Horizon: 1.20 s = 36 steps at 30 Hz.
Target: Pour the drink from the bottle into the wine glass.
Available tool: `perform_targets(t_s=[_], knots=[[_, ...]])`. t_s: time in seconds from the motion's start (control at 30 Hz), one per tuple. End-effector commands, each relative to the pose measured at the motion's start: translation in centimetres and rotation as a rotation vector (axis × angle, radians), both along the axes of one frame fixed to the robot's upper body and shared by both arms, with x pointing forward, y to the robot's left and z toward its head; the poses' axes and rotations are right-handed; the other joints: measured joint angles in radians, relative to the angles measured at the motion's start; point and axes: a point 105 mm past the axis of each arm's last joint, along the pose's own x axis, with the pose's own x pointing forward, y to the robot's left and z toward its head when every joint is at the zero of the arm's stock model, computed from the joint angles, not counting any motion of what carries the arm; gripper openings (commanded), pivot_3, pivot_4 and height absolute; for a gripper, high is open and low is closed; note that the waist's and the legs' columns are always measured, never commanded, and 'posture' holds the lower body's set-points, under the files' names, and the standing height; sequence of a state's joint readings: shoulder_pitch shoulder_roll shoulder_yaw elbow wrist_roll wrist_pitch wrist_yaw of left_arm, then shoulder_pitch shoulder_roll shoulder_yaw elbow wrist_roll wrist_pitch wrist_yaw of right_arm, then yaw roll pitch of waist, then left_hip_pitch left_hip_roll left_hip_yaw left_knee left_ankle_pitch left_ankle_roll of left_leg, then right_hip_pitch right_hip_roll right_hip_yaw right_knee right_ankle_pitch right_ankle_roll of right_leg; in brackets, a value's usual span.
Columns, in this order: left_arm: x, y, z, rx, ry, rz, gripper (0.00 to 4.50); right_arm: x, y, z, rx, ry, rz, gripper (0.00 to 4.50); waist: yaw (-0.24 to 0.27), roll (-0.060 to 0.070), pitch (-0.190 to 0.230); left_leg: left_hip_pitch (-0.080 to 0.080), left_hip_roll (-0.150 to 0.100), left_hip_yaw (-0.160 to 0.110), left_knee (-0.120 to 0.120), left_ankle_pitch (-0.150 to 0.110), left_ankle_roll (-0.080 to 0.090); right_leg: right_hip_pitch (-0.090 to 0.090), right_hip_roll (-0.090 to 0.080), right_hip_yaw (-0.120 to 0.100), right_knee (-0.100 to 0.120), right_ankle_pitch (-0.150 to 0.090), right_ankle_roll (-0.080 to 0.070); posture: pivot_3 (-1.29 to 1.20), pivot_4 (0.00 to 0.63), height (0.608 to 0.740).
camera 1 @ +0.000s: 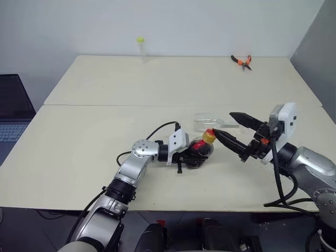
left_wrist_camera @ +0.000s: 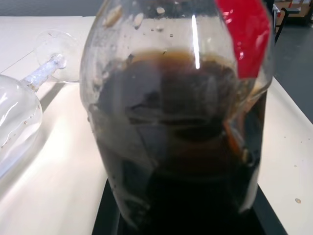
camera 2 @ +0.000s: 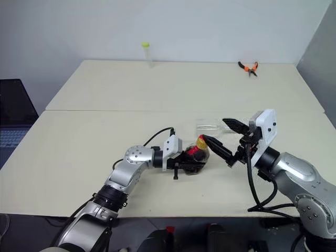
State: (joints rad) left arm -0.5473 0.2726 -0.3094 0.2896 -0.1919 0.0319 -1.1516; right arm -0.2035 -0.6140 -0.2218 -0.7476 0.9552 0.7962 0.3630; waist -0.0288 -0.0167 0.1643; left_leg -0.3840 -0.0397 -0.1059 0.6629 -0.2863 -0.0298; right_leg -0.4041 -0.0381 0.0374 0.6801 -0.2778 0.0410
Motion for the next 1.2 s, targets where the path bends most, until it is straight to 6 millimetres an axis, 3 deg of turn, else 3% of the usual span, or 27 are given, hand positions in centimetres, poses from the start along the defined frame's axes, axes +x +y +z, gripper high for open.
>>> perform_targets(t_s=[0.03, 0.23, 0.67, 1.2], knots=[[0.0, -0.2, 1.2, -0.028, -0.049, -0.017, 0.90, -0.8, 1.3, 1.6, -0.024, -0.080, 0.044, 4.50, 0.000, 0.000, 0.000, 0.000, 0.000, 0.000, 0.000, 0.000, 0.000, 0.000, 0.000, 0.000, 0.000, 0.000, 0.000, 0.00, 0.150, 0.740], [0.0, -0.5, 1.1, -0.031, -0.050, -0.021, 0.90, 1.3, 2.3, 0.4, -0.175, -0.130, -0.056, 4.50, -0.001, 0.000, 0.000, 0.000, 0.000, -0.001, 0.000, 0.000, 0.000, 0.000, 0.000, 0.000, 0.000, 0.000, 0.000, 0.00, 0.150, 0.740], [-0.1, -0.3, 1.0, -0.032, -0.048, -0.018, 0.90, 2.0, 1.9, -1.3, -0.211, -0.118, -0.112, 4.50, 0.000, 0.000, 0.000, 0.000, 0.000, 0.000, 0.000, 0.000, 0.000, 0.000, 0.000, 0.000, 0.000, 0.000, 0.000, 0.00, 0.150, 0.740], [-0.2, -0.4, 0.9, -0.028, -0.047, -0.024, 0.90, -0.5, -0.6, -1.7, -0.090, 0.002, -0.043, 4.50, 0.000, 0.000, 0.000, 0.000, 0.000, 0.000, 0.000, 0.000, 0.000, 0.000, 0.000, 0.000, 0.000, 0.000, 0.000, 0.00, 0.150, 0.740]])
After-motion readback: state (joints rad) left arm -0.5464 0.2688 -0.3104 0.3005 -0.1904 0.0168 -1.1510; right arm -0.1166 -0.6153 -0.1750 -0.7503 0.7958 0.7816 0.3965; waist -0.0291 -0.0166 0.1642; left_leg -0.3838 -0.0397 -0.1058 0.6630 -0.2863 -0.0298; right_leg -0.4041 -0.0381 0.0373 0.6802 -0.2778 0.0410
